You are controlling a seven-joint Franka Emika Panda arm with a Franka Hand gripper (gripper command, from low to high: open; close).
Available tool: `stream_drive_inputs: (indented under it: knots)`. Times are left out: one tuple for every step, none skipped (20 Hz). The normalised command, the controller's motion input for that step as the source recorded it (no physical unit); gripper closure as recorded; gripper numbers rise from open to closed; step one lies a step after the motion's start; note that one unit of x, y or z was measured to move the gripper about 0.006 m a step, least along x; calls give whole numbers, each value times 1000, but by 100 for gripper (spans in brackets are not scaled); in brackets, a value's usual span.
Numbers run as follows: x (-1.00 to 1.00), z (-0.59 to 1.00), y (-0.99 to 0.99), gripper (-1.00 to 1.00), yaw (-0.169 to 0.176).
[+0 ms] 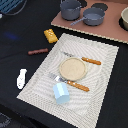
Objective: Interact with the objects in diverse but meaningful ways.
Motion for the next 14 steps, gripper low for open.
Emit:
stream_drive_inputs:
  knots:
    - [100,-26,-40,-100,0]
    - [0,-137,-257,-100,-21]
    - [-206,-243,-509,-100,-47]
    - [-126,-263,-491,-100,-49]
    - [0,-266,-300,-100,-32]
    - [91,-300,-226,-100,-23]
    - [57,-317,-266,-100,-28]
    - [0,-409,-340,-100,-31]
    - [0,-551,-317,-100,-34]
    - [0,-526,-269,-100,-45]
    - [0,-543,-251,-100,-47]
    - [0,-534,-217,-100,-46]
    - [0,-417,-149,-100,-30]
    - [71,-283,0,-100,0]
